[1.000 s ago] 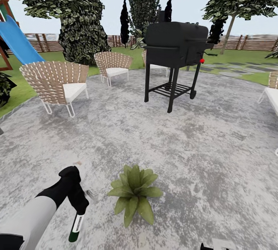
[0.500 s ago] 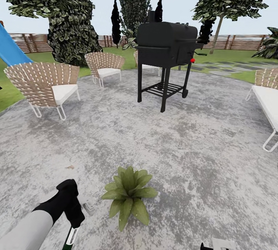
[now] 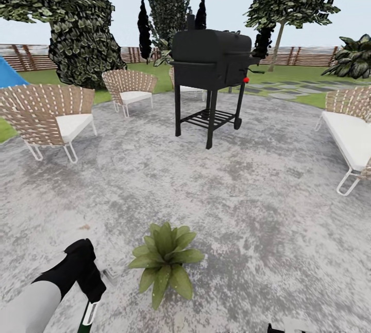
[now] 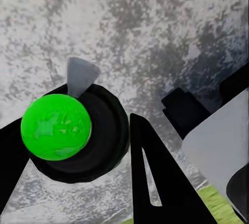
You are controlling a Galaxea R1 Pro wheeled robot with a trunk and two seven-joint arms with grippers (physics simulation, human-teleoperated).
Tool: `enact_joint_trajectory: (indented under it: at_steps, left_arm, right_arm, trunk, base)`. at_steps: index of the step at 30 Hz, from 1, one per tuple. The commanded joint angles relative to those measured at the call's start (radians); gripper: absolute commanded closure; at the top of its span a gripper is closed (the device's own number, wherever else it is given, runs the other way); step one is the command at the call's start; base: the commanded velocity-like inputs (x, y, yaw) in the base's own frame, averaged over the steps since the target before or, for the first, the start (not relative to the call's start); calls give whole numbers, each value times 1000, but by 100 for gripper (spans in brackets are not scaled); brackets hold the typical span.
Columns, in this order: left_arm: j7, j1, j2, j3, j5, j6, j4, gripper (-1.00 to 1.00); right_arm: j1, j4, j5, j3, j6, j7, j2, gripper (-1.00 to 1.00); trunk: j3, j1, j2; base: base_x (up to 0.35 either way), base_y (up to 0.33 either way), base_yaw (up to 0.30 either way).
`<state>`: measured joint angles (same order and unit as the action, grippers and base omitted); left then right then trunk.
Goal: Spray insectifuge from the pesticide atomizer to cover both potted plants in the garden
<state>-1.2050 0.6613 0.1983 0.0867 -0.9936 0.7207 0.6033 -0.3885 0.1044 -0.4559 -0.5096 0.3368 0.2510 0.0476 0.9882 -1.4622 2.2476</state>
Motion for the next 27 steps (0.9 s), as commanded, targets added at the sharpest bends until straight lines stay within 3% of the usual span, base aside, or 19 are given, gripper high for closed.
enact_joint_trajectory:
  at_steps: [1,6,14,27]
  left_arm:
    - [-6,0,-5,4,-3,8,4,100]
    - [-5,1,-36,6,-8,9,12,100]
    - [-7,3,-11,7,-8,8,15,100]
    - [-5,3,-26,11,-16,10,16,100]
  right_arm:
    - [-1,-2,-10,-7,4,4,0,-100]
    - [-1,-2,-10,-7,4,4,0,-100]
    - [-1,-2,-10,-7,4,4,0,-100]
    - [-1,-1,-10,-7,4,4,0,-100]
  trunk:
    - [1,0,0]
    - [1,0,0]
    - [1,0,0]
    - [8,0,0]
  base:
    - [0,0,-107]
    - [0,0,-30]
    - [0,0,-1]
    - [41,64,0]
